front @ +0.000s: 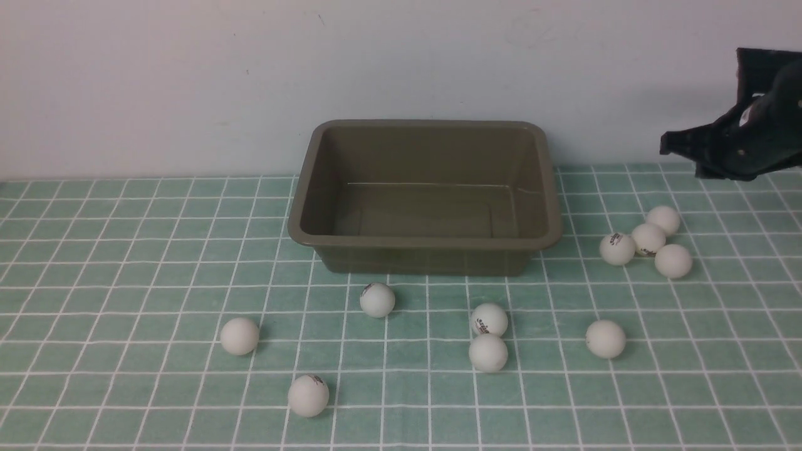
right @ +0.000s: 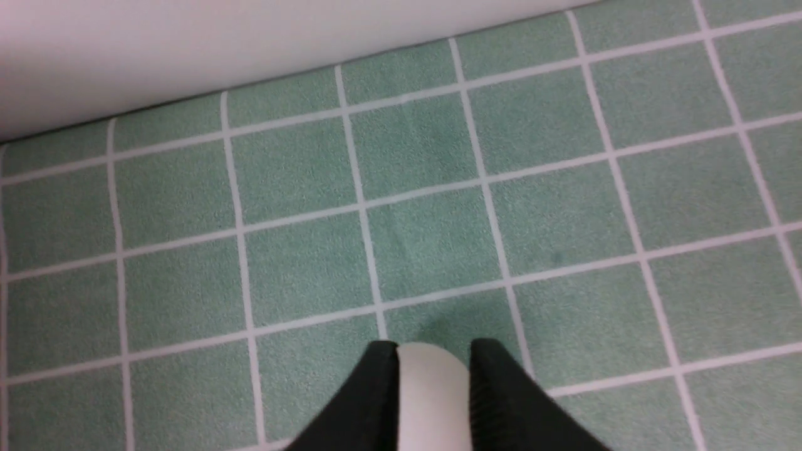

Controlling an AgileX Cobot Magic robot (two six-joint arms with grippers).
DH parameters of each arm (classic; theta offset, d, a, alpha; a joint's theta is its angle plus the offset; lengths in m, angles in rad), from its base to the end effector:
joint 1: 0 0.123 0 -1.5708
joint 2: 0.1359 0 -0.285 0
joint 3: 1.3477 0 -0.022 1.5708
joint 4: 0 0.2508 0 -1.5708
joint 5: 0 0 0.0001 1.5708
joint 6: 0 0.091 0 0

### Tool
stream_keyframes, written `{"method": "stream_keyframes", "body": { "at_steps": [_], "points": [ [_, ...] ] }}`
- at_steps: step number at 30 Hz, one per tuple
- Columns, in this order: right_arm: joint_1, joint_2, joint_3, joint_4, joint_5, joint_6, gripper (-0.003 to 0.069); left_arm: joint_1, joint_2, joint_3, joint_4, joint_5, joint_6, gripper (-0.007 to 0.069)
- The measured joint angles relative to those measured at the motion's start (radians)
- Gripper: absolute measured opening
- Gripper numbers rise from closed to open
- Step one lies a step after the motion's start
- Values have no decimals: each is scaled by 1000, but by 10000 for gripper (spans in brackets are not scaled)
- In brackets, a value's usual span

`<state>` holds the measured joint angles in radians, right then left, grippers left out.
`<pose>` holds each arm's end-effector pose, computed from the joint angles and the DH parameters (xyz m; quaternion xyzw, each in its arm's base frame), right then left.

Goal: Put the table tennis balls in the box on the green coffee tablecloth.
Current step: 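Reach for and grasp a ping pong ball on the table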

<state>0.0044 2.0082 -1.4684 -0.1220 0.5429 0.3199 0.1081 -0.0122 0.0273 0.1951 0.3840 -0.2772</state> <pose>0.4394 -0.0038 0.1964 0.1098 0.9517 0.0013 0.2867 0.0513 0.0122 0.1708 -0.1035 0.7995 0.0329 0.5908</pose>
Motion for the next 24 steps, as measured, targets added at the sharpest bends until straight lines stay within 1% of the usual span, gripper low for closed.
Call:
{"method": "stream_keyframes", "body": {
  "at_steps": [1,2,3,8,14,17,24],
  "points": [
    [0,10,0,12,-13,0,182,0,0,0,0,0,0,-4],
    [0,14,0,17,-19,0,197,0,0,0,0,0,0,-4],
    [0,20,0,23,-30,0,236,0,0,0,0,0,0,-4],
    [0,27,0,29,-54,0,361,0,0,0,0,0,0,-4],
    [0,57,0,29,-66,0,487,0,0,0,0,0,0,-4],
    [0,77,0,29,-68,0,513,0,0,0,0,0,0,-4],
    [0,110,0,28,-73,0,526,0,0,0,0,0,0,-4]
  ]
}}
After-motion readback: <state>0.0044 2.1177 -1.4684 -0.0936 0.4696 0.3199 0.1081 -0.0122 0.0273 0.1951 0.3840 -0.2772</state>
